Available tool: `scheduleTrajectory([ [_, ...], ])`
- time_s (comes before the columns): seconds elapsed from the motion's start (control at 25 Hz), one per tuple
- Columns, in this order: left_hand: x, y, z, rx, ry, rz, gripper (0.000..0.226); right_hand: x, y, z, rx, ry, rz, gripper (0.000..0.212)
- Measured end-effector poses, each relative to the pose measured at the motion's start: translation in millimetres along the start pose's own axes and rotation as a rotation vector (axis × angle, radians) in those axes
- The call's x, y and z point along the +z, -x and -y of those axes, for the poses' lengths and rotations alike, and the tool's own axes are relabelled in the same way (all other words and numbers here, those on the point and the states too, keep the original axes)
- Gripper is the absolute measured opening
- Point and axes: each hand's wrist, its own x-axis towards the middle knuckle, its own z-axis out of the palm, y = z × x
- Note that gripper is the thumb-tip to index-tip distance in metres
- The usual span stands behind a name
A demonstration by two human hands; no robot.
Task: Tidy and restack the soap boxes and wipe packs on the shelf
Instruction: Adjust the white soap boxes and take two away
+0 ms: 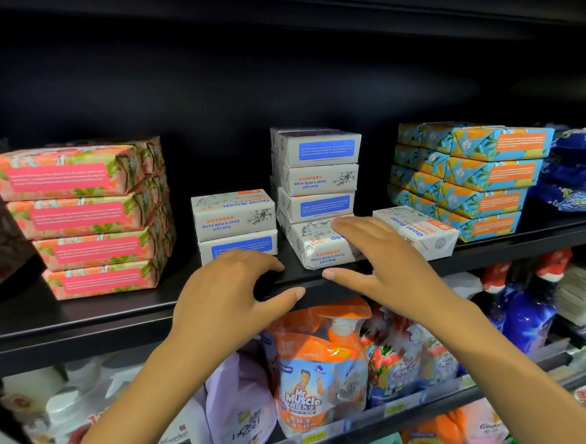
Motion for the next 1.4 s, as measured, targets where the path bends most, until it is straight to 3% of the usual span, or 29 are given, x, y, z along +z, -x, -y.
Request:
scheduleTrajectory([
  [0.16,0,0,-1,-0.007,-0.008,-0.002,0.07,-7,2,3,-0.06,-0.04,-0.098,0.057],
  [0.4,0,0,-1,-0.013,-0.007,-0.009,0.069,-10,-2,5,0.08,-0.03,0.094,0.082],
  [0.48,0,0,-1,-0.019,-0.004,-0.008,0.07,-10,2,10,0.087,-0.065,-0.015,0.076],
  [0.56,-1,0,0,-0.026,0.005,-0.002,0.07,-12,7,16,0.138,-0.27,-0.123,0.063],
  [0.64,-1,0,-1,-0.026,0.008,0.003,0.069,-17,10,23,0.175,-0.551,-0.151,0.045],
  [0.76,-3,1,-4,-0.041,0.023,0.02,0.066,-27,13,33,0.157,-0.668,-0.144,0.032],
  [0.88,-11,0,-16,-0.106,0.389,-0.089,0.07,-28,17,41,0.141,-0.718,-0.169,0.037],
  [1.0,-22,-10,-40,-0.059,0.823,-0.113,0.054,-26,17,48,0.122,-0.771,-0.176,0.029],
  [1.12,-26,-19,-61,-0.035,1.057,-0.12,0.032,-25,18,53,0.078,-0.796,-0.138,0.029],
  [1.24,-21,-22,-65,-0.103,1.175,-0.16,0.033,-34,23,45,0.052,-0.763,-0.121,0.034],
  [1.32,-14,-23,-62,-0.191,1.242,-0.133,0.027,-45,23,25,0.087,-0.59,-0.288,0.041],
  [1.4,-9,-26,-63,-0.293,1.343,-0.099,0.017,-57,19,0,0.249,-0.288,-0.413,0.041],
])
